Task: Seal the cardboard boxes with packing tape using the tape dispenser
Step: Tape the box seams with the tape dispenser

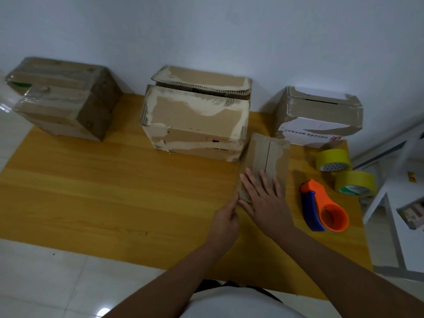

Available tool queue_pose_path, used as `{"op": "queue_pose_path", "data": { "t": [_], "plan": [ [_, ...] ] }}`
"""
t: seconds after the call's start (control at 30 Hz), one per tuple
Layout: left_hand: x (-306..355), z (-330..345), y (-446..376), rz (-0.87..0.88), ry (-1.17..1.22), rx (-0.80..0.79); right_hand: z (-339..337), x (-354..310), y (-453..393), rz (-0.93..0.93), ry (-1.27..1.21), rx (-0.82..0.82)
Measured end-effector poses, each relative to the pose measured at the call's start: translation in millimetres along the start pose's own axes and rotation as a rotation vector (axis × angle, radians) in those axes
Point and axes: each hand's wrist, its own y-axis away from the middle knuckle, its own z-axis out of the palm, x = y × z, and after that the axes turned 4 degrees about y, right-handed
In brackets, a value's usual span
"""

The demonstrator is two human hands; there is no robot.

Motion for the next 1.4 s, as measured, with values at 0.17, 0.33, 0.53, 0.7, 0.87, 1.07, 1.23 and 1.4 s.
{"op": "queue_pose_path", "data": {
  "t": [0.17, 0.33, 0.53, 0.7, 0.87, 1.07, 1.23, 1.4],
  "plan": [
    [-4, -18, -7, 0.201, -0.230, -0.117, -3, 0, 1, -0.005, 0.008, -0.010],
    [1, -25, -26, 0.471, -0.469, -0.059, -4, 0, 1, 0.001, -0.018, -0.024],
    [7, -26, -34, 0.405, -0.469, -0.072, -3, -1, -1, 0.037, -0.048, -0.040],
    [25, -59, -71, 0.342, -0.919, -0.384, -3, -3, 2, 0.024, -0.060, -0.047],
    [50, -53, -93, 0.268, -1.307, -0.512, -4, 1, 0, 0.028, -0.087, -0.052],
    [27, -64, -62, 0.131, -0.971, -0.503, -12, 7, -5, -0.024, -0.320, -0.073],
    [30, -62, -44, 0.181, -0.760, -0.306, -26, 43, -12, 0.195, -0.452, -0.032],
    [49, -22, -45, 0.138, -0.744, -0.246, -44, 28, 3, 0.305, -0.809, -0.031]
  ]
}}
